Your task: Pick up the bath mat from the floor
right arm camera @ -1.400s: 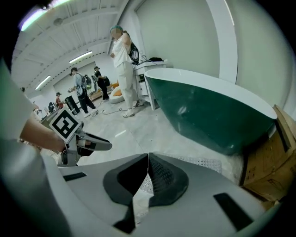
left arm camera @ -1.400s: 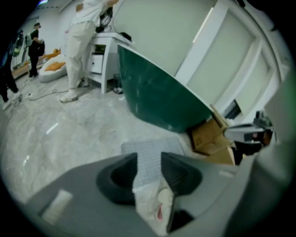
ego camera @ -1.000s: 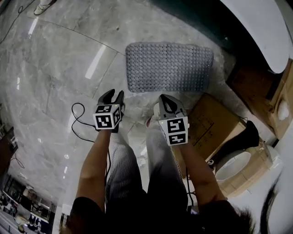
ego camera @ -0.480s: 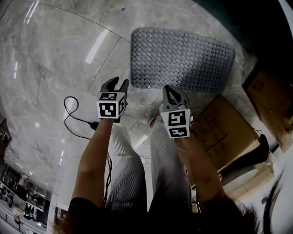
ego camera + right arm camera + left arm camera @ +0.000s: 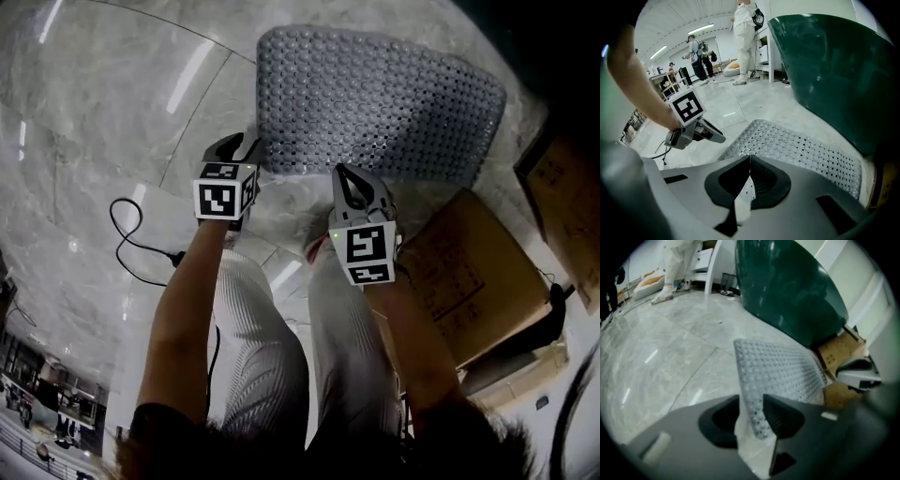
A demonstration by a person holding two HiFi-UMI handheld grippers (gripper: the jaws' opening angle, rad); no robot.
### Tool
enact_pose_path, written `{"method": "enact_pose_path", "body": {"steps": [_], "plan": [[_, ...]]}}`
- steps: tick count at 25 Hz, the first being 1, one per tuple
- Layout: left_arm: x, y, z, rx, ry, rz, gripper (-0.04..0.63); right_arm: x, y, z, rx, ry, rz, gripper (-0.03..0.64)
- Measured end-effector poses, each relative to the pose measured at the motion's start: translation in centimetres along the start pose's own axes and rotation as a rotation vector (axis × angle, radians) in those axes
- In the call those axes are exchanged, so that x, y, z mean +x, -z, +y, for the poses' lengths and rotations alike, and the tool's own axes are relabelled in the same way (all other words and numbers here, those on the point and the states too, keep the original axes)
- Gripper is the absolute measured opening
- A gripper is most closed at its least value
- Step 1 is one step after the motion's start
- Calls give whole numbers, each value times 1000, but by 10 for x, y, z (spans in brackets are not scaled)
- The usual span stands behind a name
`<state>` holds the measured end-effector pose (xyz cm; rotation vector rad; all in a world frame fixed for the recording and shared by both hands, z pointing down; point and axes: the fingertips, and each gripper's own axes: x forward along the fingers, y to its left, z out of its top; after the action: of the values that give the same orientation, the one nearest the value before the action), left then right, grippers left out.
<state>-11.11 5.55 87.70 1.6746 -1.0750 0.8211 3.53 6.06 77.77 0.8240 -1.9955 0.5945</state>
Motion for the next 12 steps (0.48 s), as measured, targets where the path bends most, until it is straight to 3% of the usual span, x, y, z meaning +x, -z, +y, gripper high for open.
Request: {"method": "enact_pose_path", "body": {"steps": [12], "plan": [[49, 19, 10, -76, 33, 1, 163, 32, 40, 6, 16, -36, -8, 0]]}}
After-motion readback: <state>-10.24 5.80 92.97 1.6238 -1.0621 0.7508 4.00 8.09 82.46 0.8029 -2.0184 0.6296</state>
